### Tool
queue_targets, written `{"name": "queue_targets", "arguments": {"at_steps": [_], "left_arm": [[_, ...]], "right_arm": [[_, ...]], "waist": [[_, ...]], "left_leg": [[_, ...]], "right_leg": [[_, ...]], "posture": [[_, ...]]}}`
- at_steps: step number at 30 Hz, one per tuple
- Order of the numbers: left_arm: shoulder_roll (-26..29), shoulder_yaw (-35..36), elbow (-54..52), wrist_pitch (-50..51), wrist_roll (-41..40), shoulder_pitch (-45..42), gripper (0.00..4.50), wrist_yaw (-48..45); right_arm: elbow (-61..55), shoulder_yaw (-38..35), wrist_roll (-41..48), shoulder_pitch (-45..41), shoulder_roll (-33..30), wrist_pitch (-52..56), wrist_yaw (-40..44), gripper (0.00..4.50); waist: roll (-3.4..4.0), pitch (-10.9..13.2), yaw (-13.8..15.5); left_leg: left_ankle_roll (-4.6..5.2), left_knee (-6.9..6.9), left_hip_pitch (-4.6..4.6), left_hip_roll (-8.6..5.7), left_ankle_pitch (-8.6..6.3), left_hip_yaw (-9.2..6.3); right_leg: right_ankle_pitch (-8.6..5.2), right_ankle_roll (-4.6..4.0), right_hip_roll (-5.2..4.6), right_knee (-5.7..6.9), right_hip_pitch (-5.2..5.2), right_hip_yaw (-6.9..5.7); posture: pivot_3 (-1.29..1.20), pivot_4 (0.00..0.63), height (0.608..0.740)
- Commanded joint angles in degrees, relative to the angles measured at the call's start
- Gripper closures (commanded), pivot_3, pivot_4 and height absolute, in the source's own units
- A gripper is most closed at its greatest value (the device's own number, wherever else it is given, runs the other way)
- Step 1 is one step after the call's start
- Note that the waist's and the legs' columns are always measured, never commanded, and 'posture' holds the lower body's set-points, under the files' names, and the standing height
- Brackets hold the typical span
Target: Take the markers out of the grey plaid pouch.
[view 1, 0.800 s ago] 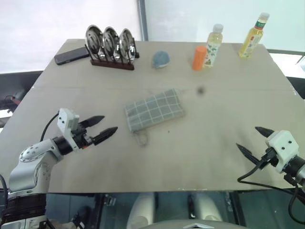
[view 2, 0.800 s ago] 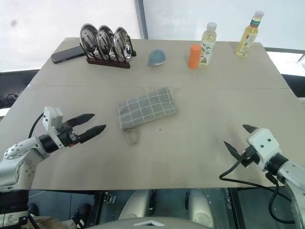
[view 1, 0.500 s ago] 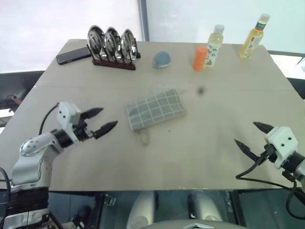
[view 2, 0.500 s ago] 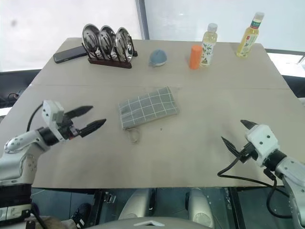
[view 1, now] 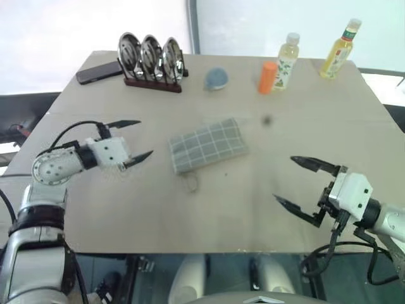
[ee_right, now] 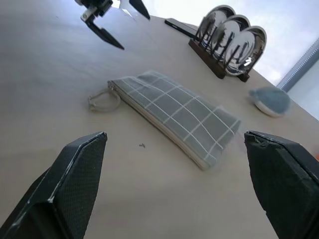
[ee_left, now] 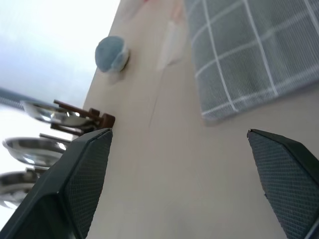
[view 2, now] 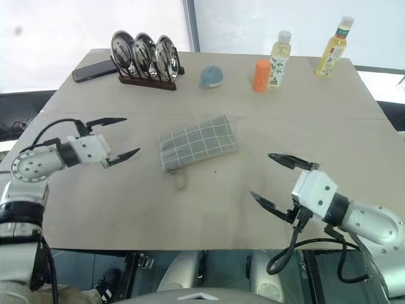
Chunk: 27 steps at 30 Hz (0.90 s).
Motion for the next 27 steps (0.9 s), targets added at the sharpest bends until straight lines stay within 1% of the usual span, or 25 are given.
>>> {"name": "queue_targets", "arguments": {"at_steps": [1,3,4,7,10,12,18,22,27], "left_arm": [[2.6,-6.38,7.61,-9.76,14.0,-6.69,0.0,10.92],[2.88,-10.76,9.82,-10.54,21.86,-9.92,0.0,19.28],[2.92,-13.06,10.55,-10.48,25.52,-11.41,0.0,23.63],[1.99,-20.9,11.43,-9.7,36.48,-15.68,0.0,38.07],[0.59,-28.32,12.23,-8.91,45.09,-19.37,0.0,51.0],[-0.34,-32.54,13.33,-9.14,48.9,-21.53,0.0,57.77],[-3.02,-43.55,15.62,-9.97,58.79,-27.52,0.0,75.47],[-4.75,-47.93,16.49,-10.11,62.48,-29.9,0.0,84.18],[-5.42,-53.48,17.97,-9.92,66.55,-32.45,0.0,94.45]], "right_arm": [[-2.56,0.69,0.98,-1.55,-0.65,0.51,-0.44,0.02],[-3.05,1.3,0.15,-1.29,-0.61,0.3,-0.87,0.02],[-3.35,1.63,-0.18,-1.2,-0.47,0.37,-1.26,0.02],[-4.22,2.19,-1.23,-0.78,0.01,0.48,-2.65,0.02],[-5.09,2.47,-1.83,-0.36,0.23,0.8,-3.8,0.02],[-5.75,2.49,-2.22,0.18,0.15,0.94,-4.4,0.02],[-8.31,0.57,-3.02,3.44,0.17,1.66,-6.64,0.02],[-9.36,0.88,-3.79,4.35,0.34,2.12,-7.79,0.02],[-10.65,-0.12,-4.32,6.02,0.3,2.64,-9.02,0.02]], "waist": [[-0.05,0.0,0.15],[-0.13,-0.01,0.31],[-0.13,-0.02,0.39],[-0.09,-0.04,0.56],[-0.07,-0.06,0.81],[-0.1,-0.09,1.51],[-0.16,-0.12,1.88],[-0.19,-0.13,1.9],[-0.29,-0.08,1.65]], "left_leg": [[0.01,0.0,-0.01,0.0,0.0,-0.01],[0.01,0.0,-0.04,0.01,0.0,-0.03],[0.01,0.01,-0.04,0.01,0.0,-0.04],[0.0,0.04,0.07,0.02,0.0,-0.01],[-0.11,0.13,0.16,0.07,-0.06,0.03],[-0.25,0.19,0.17,0.07,-0.15,0.08],[-0.25,0.33,0.05,0.08,-0.15,0.42],[-0.02,0.34,0.0,0.09,-0.03,0.5],[0.05,0.34,-0.05,0.1,-0.05,0.52]], "right_leg": [[0.0,0.01,0.01,0.01,0.0,-0.03],[0.02,0.07,0.05,0.04,0.02,-0.06],[0.11,0.27,0.05,0.08,0.03,-0.09],[0.0,0.48,0.04,0.15,0.15,-0.13],[-0.08,0.53,0.0,0.16,0.31,-0.24],[-0.12,0.46,-0.06,0.17,0.34,-0.28],[-0.08,0.52,-0.24,0.18,0.34,-0.3],[-0.04,0.85,-0.24,0.17,0.34,-0.29],[-0.08,0.92,-0.24,0.16,0.34,-0.27]], "posture": [[0.0,0.15,0.74],[0.0,0.15,0.74],[0.0,0.15,0.74],[0.0,0.15,0.74],[0.0,0.15,0.74],[0.0,0.15,0.74],[0.0,0.15,0.74],[0.0,0.15,0.74],[0.0,0.15,0.74]]}}
